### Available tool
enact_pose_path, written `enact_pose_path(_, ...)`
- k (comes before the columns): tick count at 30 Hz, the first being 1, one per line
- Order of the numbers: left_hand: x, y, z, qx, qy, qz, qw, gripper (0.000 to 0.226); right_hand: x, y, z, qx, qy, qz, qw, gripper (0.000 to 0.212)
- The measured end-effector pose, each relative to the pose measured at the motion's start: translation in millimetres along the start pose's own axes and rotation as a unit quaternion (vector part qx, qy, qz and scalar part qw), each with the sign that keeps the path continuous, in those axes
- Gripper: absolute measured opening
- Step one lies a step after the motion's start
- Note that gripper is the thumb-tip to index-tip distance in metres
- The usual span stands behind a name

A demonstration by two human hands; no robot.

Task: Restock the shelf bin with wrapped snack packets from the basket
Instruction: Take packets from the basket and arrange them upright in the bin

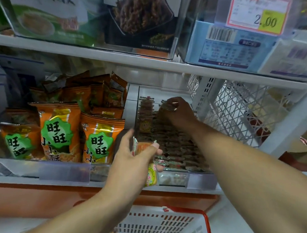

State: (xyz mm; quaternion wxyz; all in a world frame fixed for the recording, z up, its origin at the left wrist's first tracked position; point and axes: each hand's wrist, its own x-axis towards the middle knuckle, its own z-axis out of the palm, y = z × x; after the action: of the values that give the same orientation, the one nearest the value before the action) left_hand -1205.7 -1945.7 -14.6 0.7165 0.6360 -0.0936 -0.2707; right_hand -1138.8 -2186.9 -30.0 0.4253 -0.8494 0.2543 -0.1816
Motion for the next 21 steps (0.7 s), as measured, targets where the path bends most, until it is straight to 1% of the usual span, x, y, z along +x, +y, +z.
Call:
enact_pose_path(3, 3, 2, -1, -0.031, 0.004, -0.009, 0.999, 0.07, 24, 0, 11, -0.017, -0.017, 0.007, 1.0, 0.053)
enact_pose_path(5, 4, 3, -2, -0.033, 0.002, -0.017, 0.999, 0.072, 31, 0, 17, -0.042, -0.036, 0.011, 0.998, 0.061)
enact_pose_path(6, 5, 3, -2, -0.03, -0.001, -0.019, 0.999, 0.073, 32, 0, 19, -0.044, -0.03, 0.016, 0.998, 0.064)
enact_pose_path(8, 7, 2, -3, -0.026, -0.007, -0.021, 0.999, 0.075, 29, -1, 24, -0.012, 0.015, 0.039, 0.999, 0.067)
enact_pose_path(10, 7, 1, -4, -0.019, -0.009, -0.021, 1.0, 0.076, 23, 0, 29, 0.023, 0.065, 0.061, 0.996, 0.062)
enact_pose_path(11, 7, 1, -5, -0.017, -0.01, -0.022, 1.0, 0.075, 22, 1, 32, 0.031, 0.072, 0.068, 0.995, 0.059)
enact_pose_path(13, 7, 1, -6, -0.015, -0.013, -0.025, 1.0, 0.075, 19, 2, 38, 0.031, 0.056, 0.073, 0.995, 0.059)
enact_pose_path(18, 5, 5, -9, -0.006, -0.027, -0.028, 0.999, 0.069, 21, 3, 37, -0.009, 0.025, 0.063, 0.998, 0.056)
enact_pose_path(21, 5, 8, -10, -0.001, -0.023, -0.028, 0.999, 0.064, 20, 1, 24, -0.038, -0.033, 0.061, 0.997, 0.071)
